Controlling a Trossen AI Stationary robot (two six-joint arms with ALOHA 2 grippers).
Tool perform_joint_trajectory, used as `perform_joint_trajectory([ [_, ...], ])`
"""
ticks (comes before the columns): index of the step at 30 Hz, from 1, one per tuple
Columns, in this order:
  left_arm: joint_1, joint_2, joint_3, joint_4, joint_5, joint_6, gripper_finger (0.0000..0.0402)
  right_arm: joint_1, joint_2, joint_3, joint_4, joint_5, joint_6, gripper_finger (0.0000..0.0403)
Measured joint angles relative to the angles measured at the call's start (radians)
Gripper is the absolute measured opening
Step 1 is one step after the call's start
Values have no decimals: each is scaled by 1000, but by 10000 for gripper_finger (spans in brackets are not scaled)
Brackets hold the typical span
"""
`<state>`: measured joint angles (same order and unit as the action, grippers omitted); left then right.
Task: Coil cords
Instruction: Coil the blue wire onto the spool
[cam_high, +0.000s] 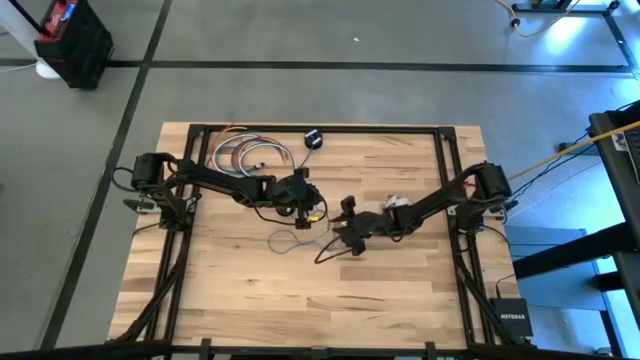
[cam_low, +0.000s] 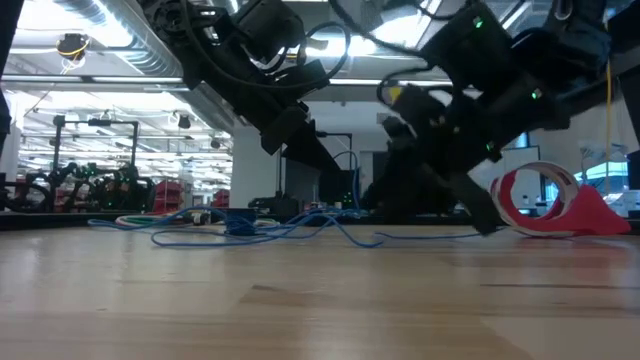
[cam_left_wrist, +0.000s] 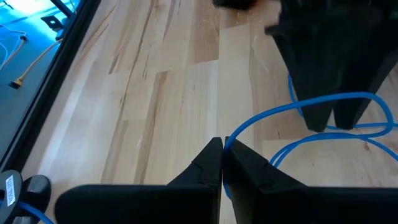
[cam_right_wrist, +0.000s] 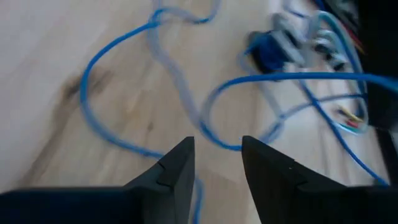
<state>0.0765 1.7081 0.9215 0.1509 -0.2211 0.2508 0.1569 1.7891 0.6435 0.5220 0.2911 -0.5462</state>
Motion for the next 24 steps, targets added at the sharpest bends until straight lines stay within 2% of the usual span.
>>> perform_joint_trajectory([
  [2,0,0,0,0,0,0,11,0,26,9,-2,-9,-47,138],
  [7,0,0,0,3,0,-3,11,0,61,46,12,111,-102,138],
  [11,0,0,0,3,0,-3,11,0,62,52,9,91,-117,134],
  [14,0,0,0,1,0,-3,11,0,62,52,2,116,-114,108],
  [20,0,0,0,-2,0,-5,11,9,62,52,-2,129,-113,15],
  [24,0,0,0,-2,0,-5,11,15,62,52,-4,165,-113,16],
])
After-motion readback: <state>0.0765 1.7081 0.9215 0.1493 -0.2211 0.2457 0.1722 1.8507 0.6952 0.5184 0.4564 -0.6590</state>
